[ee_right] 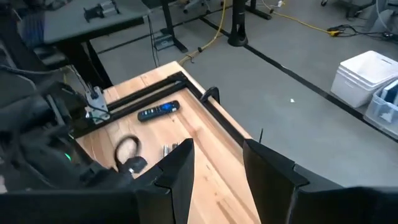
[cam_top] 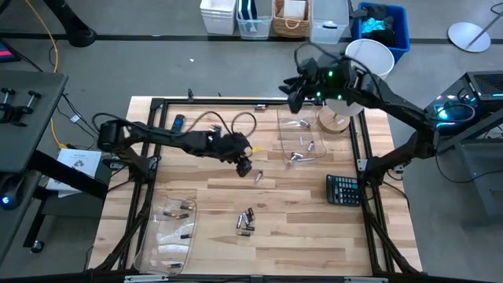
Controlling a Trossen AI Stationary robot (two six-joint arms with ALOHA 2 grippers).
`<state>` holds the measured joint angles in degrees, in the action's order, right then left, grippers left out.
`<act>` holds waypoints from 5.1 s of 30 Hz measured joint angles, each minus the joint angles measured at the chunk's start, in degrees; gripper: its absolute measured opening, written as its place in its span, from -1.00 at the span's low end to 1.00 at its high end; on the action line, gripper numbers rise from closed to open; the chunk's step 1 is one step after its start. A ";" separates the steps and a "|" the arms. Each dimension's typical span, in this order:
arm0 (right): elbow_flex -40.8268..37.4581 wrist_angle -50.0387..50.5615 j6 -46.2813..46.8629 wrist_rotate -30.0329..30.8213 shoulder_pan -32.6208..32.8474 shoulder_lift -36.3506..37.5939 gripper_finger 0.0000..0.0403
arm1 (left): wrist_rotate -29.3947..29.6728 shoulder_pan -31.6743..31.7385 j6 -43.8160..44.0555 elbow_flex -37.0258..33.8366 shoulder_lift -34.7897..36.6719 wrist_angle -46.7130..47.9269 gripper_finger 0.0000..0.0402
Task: Sort batteries
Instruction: Put the silver battery into the right transparent bin
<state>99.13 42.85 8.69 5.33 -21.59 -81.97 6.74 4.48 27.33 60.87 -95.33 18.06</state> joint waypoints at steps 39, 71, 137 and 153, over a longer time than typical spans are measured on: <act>0.00 6.29 7.50 23.69 12.53 4.09 -0.34 | 9.17 -10.20 19.87 24.45 -22.64 16.05 0.06; 0.00 8.74 3.47 21.17 12.57 4.07 -0.34 | 3.56 7.47 11.54 -16.23 5.00 22.71 0.03; 0.00 7.05 10.23 23.92 -0.53 3.69 -0.34 | 7.60 11.00 35.12 36.48 -34.37 23.38 -0.17; 0.00 5.98 6.58 20.09 -3.19 3.72 -0.34 | 15.24 6.14 27.87 36.42 -25.27 28.64 -0.19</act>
<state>99.13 48.84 15.27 25.42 -24.77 -78.26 21.98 10.62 55.21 97.30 -120.60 46.70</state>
